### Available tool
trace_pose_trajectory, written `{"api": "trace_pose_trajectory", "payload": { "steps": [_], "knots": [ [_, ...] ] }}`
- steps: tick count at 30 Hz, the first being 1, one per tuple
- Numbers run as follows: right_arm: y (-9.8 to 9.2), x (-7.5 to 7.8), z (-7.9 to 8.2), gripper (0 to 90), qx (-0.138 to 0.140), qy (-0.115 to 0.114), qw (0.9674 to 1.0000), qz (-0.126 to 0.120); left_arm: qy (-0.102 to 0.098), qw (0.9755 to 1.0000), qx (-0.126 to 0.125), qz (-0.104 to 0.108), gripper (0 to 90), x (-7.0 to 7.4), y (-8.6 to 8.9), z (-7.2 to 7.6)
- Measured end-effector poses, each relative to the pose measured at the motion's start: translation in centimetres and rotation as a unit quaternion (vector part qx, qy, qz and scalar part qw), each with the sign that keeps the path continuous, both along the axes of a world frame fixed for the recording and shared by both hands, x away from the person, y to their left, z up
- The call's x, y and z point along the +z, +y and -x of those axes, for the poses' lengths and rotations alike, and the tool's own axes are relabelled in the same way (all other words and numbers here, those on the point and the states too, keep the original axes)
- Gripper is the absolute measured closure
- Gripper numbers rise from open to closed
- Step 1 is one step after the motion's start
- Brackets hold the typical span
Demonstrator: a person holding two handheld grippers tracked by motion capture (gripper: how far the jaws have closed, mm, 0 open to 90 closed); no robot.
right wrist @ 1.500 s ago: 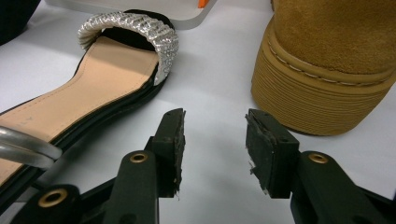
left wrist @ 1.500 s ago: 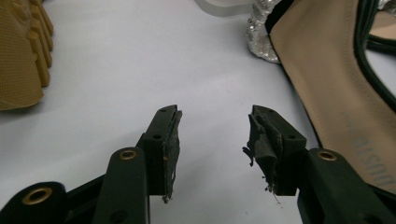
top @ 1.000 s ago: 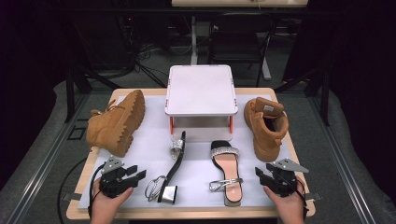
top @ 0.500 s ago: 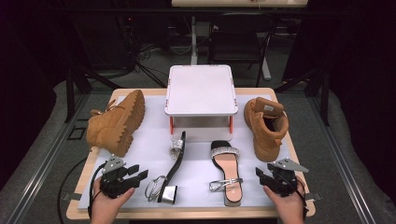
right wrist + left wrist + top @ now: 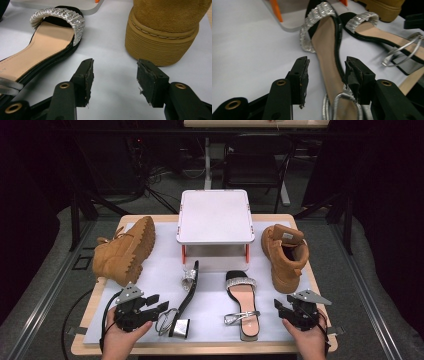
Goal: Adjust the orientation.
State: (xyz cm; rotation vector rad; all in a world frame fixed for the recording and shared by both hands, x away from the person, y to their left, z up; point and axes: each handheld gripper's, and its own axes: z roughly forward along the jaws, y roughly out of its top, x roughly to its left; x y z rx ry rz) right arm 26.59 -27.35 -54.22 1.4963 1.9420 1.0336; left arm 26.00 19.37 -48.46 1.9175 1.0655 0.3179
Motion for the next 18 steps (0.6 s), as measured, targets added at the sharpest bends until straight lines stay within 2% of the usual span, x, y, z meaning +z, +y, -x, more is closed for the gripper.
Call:
{"api": "trace_pose_trajectory", "payload": {
  "steps": [2, 6, 11, 15, 16, 18],
  "knots": [
    [-0.1, 0.0, 0.0, 47.2, 0.000, 0.001, 1.0000, -0.001, 0.002, 0.9999, -0.014, 0.003, 52.4, 0.3, -0.8, 0.2],
    [-0.1, 0.0, 0.0, 47.2, -0.001, 0.001, 1.0000, -0.003, 0.007, 0.9997, -0.024, 0.002, 52.4, 0.0, -1.3, 0.2],
    [-0.1, 0.0, 0.0, 47.2, 0.000, 0.002, 1.0000, -0.004, 0.029, 0.9987, -0.040, -0.011, 56.8, -1.1, -1.9, -0.1],
    [-0.1, -0.1, 0.0, 47.2, 0.000, 0.004, 1.0000, -0.007, 0.031, 0.9986, -0.040, -0.015, 62.7, -1.5, -1.9, 0.0],
    [-0.1, -0.1, 0.0, 47.2, 0.001, 0.003, 1.0000, -0.007, 0.032, 0.9986, -0.041, -0.013, 68.4, -1.6, -1.9, 0.1],
    [-0.1, 0.0, 0.0, 47.2, 0.001, 0.004, 1.0000, -0.008, 0.028, 0.9985, -0.045, -0.013, 73.0, -1.6, -1.9, 0.3]
  ]
}}
